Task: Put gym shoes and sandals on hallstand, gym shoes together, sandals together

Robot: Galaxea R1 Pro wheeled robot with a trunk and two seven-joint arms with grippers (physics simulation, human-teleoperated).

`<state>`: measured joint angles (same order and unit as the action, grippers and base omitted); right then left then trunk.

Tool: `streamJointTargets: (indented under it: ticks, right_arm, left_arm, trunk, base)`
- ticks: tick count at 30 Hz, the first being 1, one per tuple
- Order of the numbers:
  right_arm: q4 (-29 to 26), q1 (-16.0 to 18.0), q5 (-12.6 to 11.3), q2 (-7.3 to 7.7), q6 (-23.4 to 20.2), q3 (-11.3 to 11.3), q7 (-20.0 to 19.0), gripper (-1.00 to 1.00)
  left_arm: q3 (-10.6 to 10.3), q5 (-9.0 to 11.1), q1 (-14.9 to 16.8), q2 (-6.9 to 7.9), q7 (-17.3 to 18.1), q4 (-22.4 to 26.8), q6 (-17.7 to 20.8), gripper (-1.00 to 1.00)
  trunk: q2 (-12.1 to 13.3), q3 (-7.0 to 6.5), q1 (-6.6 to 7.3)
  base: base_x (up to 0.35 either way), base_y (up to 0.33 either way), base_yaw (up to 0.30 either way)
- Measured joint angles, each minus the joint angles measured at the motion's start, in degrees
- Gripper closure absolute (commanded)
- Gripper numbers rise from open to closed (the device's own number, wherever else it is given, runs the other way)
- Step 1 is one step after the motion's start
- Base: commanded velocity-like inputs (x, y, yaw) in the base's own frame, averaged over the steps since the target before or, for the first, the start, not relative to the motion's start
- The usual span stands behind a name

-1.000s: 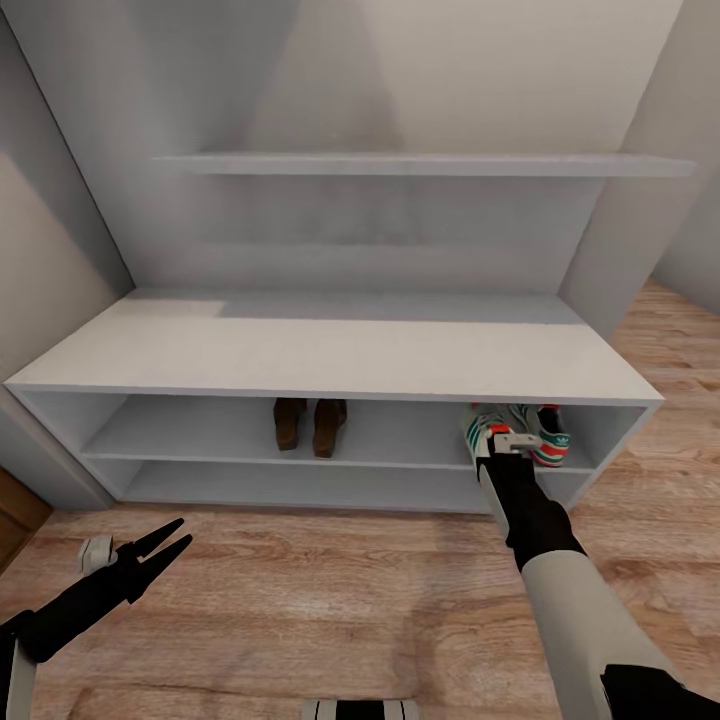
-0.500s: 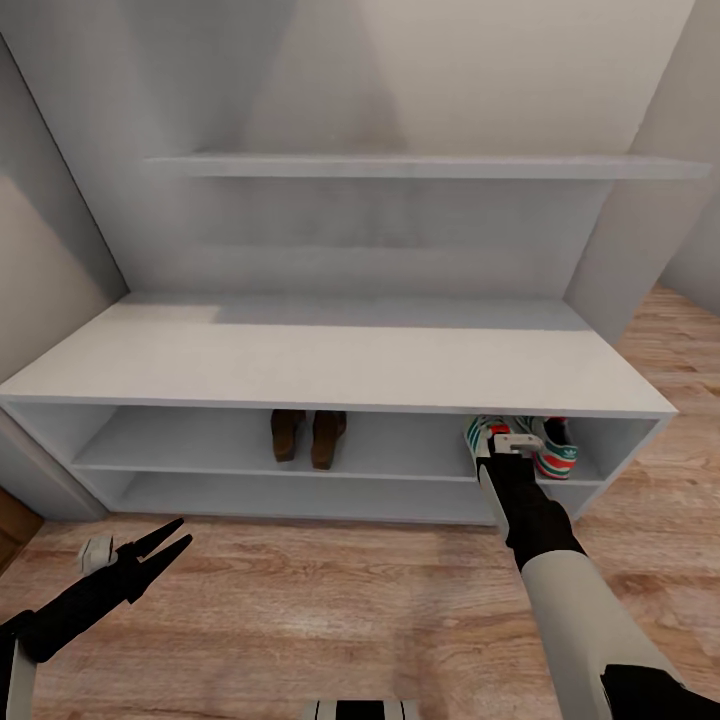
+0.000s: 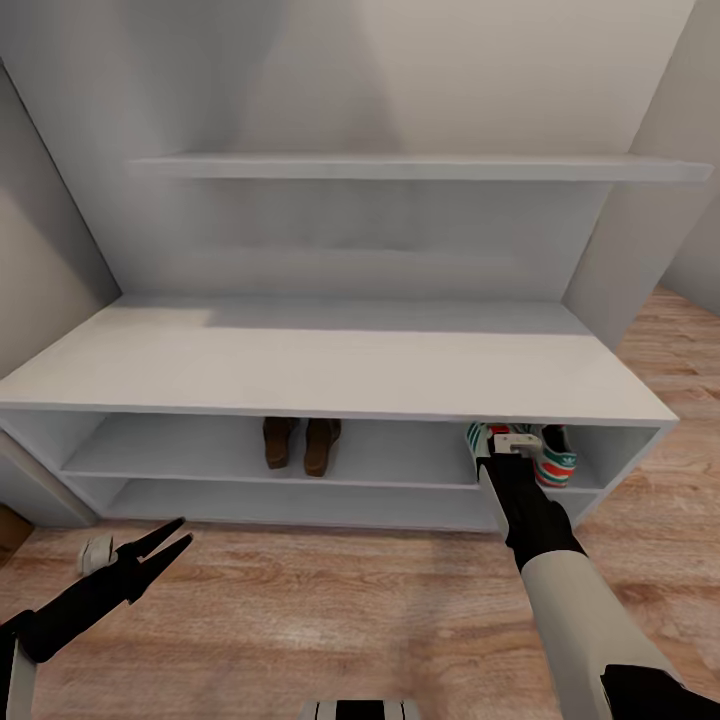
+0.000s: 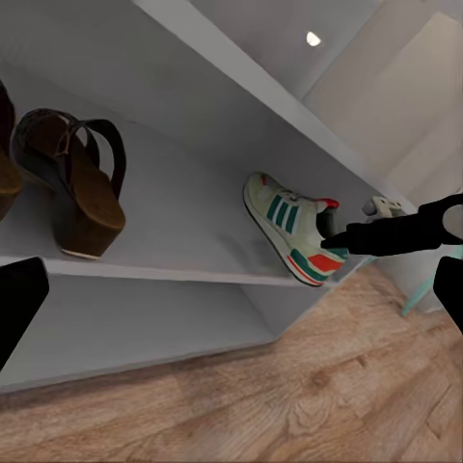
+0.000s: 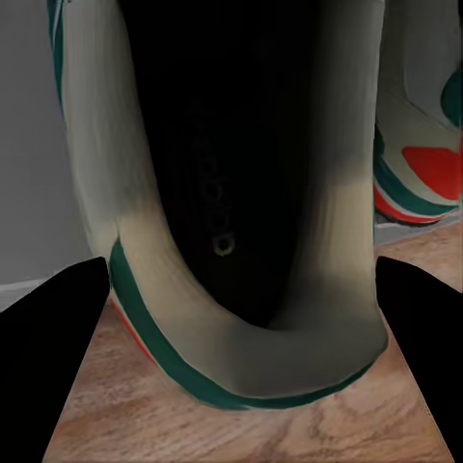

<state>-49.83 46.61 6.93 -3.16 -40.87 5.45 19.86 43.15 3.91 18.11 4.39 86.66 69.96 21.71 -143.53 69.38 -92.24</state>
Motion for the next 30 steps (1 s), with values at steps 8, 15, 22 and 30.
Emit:
streamJointTargets:
  ticks: [8, 15, 22, 30]
  right_arm:
    - [0.0, 0.0, 0.1, 0.00, 0.0, 0.0, 0.0, 1.00]
    - [0.0, 0.0, 0.2, 0.00, 0.0, 0.0, 0.0, 1.00]
    - [0.1, 0.0, 0.2, 0.00, 0.0, 0.0, 0.0, 1.00]
    - [0.2, 0.0, 0.2, 0.00, 0.1, -0.1, -0.1, 1.00]
  left_arm:
    - [0.0, 0.0, 0.0, 0.00, 0.1, 0.0, 0.0, -1.00]
    - [0.0, 0.0, 0.0, 0.00, 0.0, 0.0, 0.0, -1.00]
    - [0.0, 0.0, 0.0, 0.00, 0.1, 0.0, 0.0, -1.00]
    - [0.0, 0.0, 0.0, 0.00, 0.1, 0.0, 0.0, -1.00]
  trunk:
    - [0.0, 0.00, 0.00]
    - [0.0, 0.00, 0.00]
    - [0.0, 0.00, 0.00]
    - [0.0, 0.00, 0.00]
  base:
    - [0.022, -0.018, 0.000]
    - [0.001, -0.001, 0.000]
    - [0.000, 0.000, 0.000]
    - [0.000, 0.000, 0.000]
